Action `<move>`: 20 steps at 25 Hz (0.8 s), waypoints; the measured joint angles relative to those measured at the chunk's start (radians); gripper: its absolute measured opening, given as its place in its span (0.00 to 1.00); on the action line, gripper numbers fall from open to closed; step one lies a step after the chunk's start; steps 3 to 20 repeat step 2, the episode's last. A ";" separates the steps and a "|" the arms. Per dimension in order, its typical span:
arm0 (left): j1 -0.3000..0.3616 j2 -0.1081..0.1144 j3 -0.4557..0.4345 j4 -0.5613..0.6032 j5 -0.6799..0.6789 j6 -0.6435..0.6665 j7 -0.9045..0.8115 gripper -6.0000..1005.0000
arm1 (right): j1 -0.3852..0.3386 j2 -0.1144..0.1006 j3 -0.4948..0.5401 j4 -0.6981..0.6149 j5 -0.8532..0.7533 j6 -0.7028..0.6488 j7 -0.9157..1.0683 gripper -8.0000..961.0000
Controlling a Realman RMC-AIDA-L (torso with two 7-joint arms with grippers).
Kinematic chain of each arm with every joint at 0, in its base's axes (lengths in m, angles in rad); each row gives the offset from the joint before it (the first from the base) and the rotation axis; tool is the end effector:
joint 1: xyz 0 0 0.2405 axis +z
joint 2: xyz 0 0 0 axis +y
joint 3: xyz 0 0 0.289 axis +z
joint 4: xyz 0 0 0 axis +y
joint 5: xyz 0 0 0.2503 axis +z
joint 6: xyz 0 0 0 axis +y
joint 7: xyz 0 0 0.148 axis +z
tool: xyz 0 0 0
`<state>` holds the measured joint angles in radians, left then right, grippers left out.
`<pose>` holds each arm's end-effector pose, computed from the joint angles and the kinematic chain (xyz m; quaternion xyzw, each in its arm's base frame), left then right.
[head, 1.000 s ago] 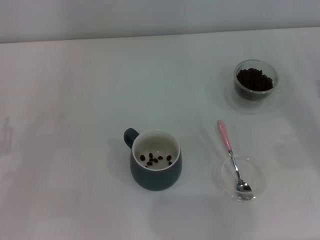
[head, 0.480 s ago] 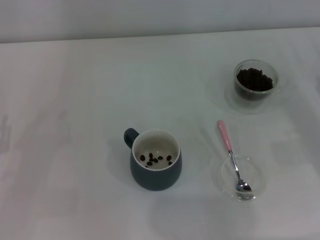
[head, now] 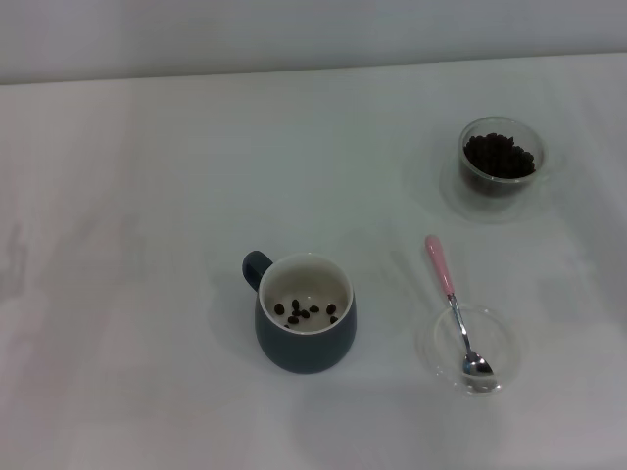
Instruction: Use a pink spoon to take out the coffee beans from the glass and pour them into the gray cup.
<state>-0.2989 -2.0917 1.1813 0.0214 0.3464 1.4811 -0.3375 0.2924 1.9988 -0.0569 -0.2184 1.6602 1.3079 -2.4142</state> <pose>-0.4147 0.2873 -0.0256 -0.6706 -0.2207 -0.3610 0.6093 0.4793 0.2972 0.0655 -0.6431 0.3103 0.3294 0.6177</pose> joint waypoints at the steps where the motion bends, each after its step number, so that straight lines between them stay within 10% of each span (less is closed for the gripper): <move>1: -0.001 0.000 0.002 0.000 0.003 0.001 0.000 0.47 | 0.000 0.000 0.002 0.000 0.001 0.001 0.000 0.71; 20: -0.001 0.000 0.003 0.000 0.005 0.001 0.000 0.47 | -0.001 0.001 0.003 0.000 0.002 0.001 0.000 0.71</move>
